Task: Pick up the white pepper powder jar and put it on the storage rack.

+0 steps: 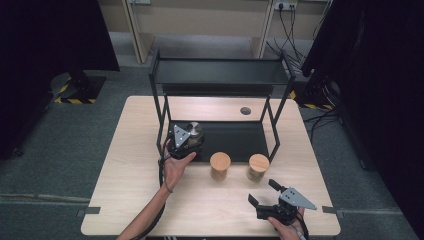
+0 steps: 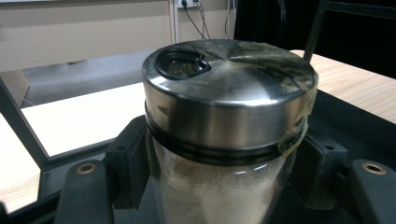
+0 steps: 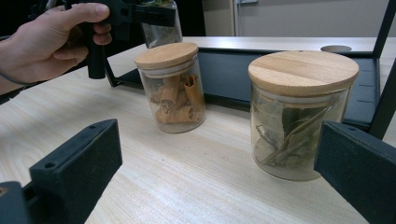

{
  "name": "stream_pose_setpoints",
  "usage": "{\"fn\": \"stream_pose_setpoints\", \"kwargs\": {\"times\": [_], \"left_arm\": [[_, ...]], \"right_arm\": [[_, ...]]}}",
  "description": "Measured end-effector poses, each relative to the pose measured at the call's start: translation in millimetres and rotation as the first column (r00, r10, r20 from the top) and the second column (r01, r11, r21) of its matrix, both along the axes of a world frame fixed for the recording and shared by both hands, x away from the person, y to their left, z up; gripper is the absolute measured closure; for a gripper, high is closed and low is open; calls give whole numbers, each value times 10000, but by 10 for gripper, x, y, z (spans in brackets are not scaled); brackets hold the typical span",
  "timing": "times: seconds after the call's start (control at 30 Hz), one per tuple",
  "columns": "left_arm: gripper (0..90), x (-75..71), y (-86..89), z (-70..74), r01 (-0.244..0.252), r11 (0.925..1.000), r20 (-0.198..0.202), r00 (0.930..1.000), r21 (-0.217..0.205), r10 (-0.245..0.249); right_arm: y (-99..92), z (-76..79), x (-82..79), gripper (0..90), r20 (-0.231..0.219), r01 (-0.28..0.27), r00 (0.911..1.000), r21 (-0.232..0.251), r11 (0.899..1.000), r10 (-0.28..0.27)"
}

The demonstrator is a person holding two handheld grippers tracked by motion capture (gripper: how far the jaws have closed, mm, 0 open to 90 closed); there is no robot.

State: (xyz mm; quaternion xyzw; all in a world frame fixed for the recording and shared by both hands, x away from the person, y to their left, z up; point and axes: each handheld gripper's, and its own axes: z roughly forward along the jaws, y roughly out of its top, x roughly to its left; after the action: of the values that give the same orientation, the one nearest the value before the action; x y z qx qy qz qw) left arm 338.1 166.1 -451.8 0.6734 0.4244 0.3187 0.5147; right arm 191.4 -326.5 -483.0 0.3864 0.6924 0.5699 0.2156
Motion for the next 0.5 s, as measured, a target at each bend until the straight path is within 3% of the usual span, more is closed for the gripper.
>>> {"fn": "stream_pose_setpoints", "kwargs": {"times": [0.5], "left_arm": [[309,135,-117,-60,-443,9990,-108,9990,-60,443]], "right_arm": [[0,-5,5,12,-26,-32,10000,26,10000,32]]}}
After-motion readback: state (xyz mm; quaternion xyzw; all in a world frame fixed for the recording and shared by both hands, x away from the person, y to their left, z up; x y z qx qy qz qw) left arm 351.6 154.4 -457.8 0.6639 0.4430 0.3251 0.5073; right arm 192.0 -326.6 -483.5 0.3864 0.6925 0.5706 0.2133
